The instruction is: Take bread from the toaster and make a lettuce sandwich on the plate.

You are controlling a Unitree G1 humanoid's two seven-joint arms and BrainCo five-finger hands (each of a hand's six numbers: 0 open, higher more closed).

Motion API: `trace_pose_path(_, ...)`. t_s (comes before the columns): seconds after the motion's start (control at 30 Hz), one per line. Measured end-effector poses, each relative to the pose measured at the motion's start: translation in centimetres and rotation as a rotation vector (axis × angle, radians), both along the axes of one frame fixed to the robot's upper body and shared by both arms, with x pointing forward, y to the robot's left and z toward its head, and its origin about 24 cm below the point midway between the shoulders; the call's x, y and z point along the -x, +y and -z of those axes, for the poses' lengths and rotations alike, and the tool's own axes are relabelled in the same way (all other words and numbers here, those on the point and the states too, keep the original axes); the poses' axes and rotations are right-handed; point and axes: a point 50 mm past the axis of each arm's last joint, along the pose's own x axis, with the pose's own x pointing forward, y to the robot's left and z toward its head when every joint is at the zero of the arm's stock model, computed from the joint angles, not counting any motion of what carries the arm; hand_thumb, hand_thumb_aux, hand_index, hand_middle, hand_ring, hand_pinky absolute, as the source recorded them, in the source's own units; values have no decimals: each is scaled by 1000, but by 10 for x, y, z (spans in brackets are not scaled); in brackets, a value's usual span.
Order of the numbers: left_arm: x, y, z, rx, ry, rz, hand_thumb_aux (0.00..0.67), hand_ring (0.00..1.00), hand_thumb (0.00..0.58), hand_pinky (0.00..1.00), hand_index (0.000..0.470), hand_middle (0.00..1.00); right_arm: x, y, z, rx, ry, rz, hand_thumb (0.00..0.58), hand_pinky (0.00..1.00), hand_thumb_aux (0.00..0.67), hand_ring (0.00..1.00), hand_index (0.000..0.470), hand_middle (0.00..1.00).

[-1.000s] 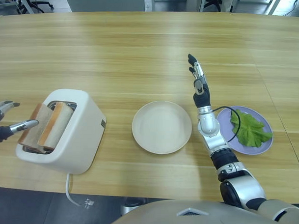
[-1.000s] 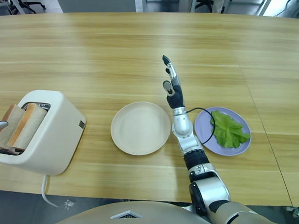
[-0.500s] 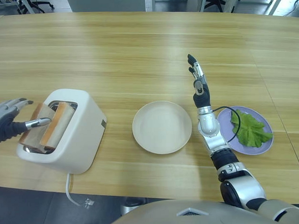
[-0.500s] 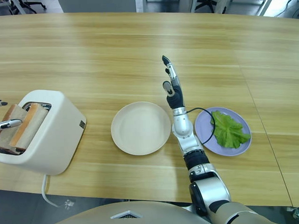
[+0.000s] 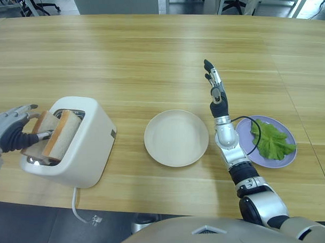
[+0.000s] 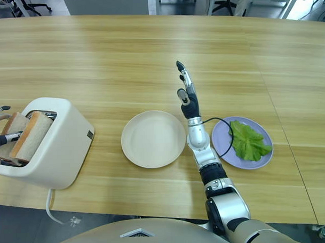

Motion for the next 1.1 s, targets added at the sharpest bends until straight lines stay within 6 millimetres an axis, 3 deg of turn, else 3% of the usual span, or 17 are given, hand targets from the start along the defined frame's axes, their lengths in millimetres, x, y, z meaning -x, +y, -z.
trace_pose_path(0.07,-1,-2,-1,4,-3,13,670,0,580,0,460,0,0,0,0,0,0,0,0,0,0,0,0,0)
trace_pose_path(0.5,-3,-11,-1,39,-14,69,670,0,580,0,460,0,0,0,0,-1,-1,1,0,0,0,0,0,0)
trace_pose_path(0.53,-4,-11,-2,43,-25,74,670,537,580,537,460,537,0,0,0,-1,-1,1,0,0,0,0,0,0)
trace_pose_path(0.57,-4,-12,-3,46,-35,77,670,1000,580,1000,460,1000,0,0,0,-1,-1,1,0,0,0,0,0,0)
trace_pose_path(1.1,-9,-16,-26,56,-191,112,670,1000,580,1000,460,1000,0,0,1,-3,-1,3,0,0,0,0,0,0)
